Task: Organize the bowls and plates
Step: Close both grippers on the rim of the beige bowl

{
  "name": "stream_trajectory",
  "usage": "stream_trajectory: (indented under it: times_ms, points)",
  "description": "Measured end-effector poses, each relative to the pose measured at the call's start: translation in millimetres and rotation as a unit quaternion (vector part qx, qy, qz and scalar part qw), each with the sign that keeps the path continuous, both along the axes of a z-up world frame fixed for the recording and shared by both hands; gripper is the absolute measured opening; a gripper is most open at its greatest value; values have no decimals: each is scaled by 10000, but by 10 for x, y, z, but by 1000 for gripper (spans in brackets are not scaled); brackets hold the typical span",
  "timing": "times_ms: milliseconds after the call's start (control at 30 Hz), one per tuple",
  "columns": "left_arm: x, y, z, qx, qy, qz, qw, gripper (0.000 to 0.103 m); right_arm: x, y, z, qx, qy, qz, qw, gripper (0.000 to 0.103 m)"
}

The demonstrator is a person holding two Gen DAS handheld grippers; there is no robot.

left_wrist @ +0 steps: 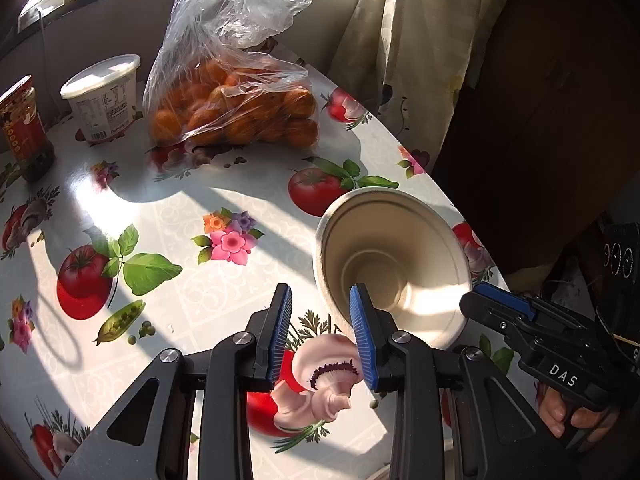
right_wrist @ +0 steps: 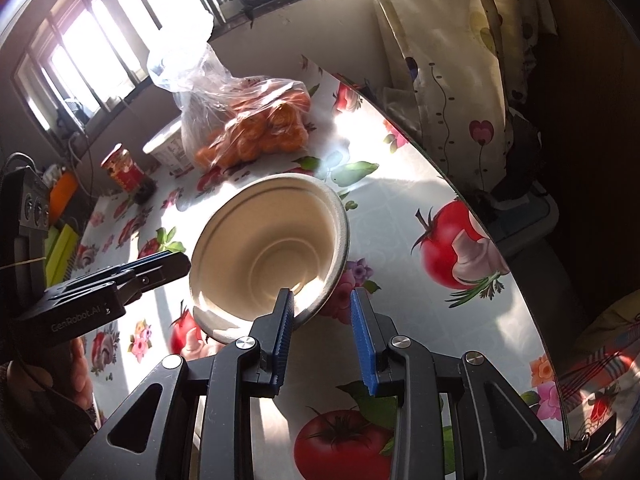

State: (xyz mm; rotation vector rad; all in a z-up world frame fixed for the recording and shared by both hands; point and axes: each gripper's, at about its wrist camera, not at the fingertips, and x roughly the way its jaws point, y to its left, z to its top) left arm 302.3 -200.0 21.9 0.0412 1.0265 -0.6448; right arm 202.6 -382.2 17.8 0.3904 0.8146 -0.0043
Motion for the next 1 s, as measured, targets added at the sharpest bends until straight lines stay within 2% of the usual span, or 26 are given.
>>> stream_trajectory:
  times_ms: [167,267,500,1000]
  points:
    - [30,-27,-49,26,43,-31,10000,32,24,-9,-24,65,25,0,10000,25]
    - [43,-33,-79,53,80,-32,9999,23,30,-11,-29,57,25,5,10000,24]
    - [35,-73,-88,66,75,-62,9999,12,47,25,-27,73,-19,44,10000,19]
    - [40,-70,-85,58,61,-32,10000,12,47,24,-33,80,-13,49,10000,19]
